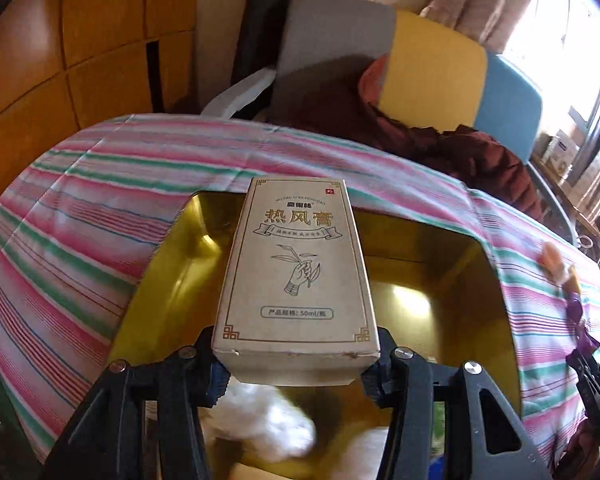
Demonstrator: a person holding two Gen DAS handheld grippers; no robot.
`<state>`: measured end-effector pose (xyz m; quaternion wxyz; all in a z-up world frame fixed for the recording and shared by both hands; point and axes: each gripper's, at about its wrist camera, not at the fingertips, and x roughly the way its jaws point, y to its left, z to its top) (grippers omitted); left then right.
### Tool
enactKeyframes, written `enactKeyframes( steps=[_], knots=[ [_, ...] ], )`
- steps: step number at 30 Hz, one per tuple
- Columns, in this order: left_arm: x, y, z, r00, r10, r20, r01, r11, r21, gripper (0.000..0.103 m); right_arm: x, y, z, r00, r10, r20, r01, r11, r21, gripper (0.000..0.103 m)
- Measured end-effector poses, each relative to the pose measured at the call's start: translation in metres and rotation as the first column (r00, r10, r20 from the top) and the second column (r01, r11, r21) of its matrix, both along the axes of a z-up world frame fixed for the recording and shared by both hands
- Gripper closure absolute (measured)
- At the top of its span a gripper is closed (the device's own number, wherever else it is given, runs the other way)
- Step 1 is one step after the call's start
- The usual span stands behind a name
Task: Organize objects
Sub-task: 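Carry the white cream box into the gold tray and open the left tool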
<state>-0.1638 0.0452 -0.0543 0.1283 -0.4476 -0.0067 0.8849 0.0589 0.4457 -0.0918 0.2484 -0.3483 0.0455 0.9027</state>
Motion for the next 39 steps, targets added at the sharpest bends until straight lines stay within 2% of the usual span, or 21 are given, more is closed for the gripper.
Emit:
enactKeyframes(
  steps=[6, 13, 20, 24, 26, 28, 31, 34, 37, 39],
  knots=[
    [-0.026, -0.024, -0.021, 0.997, 0.024, 0.073, -0.021, 0.999, -0.039, 0.051, -0.001, -0.001, 0.000, 1.000, -0.001, 0.006, 0.001, 1.000, 0.007, 0.059],
    [-0.036, -0.040, -0.032, 0.987, 0.074, 0.144, -0.070, 0.997, -0.034, 0.048, -0.002, -0.002, 0.000, 1.000, -0.003, 0.011, 0.002, 1.000, 0.014, 0.059],
    [-0.006, -0.054, -0.012, 0.988, 0.135, 0.070, -0.136, 0.991, 0.008, 0.047, -0.003, -0.003, -0.001, 1.000, -0.004, 0.012, 0.003, 1.000, 0.020, 0.059],
    [0.018, -0.071, -0.007, 0.976, 0.212, 0.047, -0.216, 0.971, 0.104, 0.047, -0.003, -0.005, -0.001, 1.000, 0.008, 0.018, -0.008, 1.000, 0.016, 0.059],
    [0.031, -0.076, -0.004, 0.975, 0.220, 0.034, -0.223, 0.962, 0.160, 0.047, -0.005, -0.006, 0.000, 0.999, 0.013, 0.030, -0.014, 1.000, 0.013, 0.059],
    [0.045, -0.078, -0.003, 0.973, 0.230, 0.016, -0.229, 0.956, 0.183, 0.047, -0.008, -0.009, 0.002, 0.999, 0.026, 0.048, -0.027, 1.000, 0.016, 0.060],
    [0.058, -0.074, -0.005, 0.975, 0.221, 0.009, -0.218, 0.958, 0.184, 0.047, -0.013, -0.021, 0.012, 0.996, 0.084, 0.026, -0.083, 0.996, -0.039, 0.060],
    [0.067, -0.070, -0.004, 0.979, 0.206, 0.008, -0.204, 0.960, 0.194, 0.047, -0.026, -0.051, 0.030, 0.984, 0.175, -0.013, -0.175, 0.982, -0.068, 0.060],
    [0.081, -0.068, 0.000, 0.977, 0.211, -0.004, -0.205, 0.954, 0.217, 0.047, -0.042, -0.095, 0.046, 0.953, 0.300, -0.042, -0.303, 0.950, -0.074, 0.060],
    [0.092, -0.069, 0.002, 0.975, 0.221, -0.018, -0.211, 0.951, 0.228, 0.047, -0.053, -0.126, 0.055, 0.918, 0.394, -0.044, -0.397, 0.915, -0.073, 0.060]
  ],
)
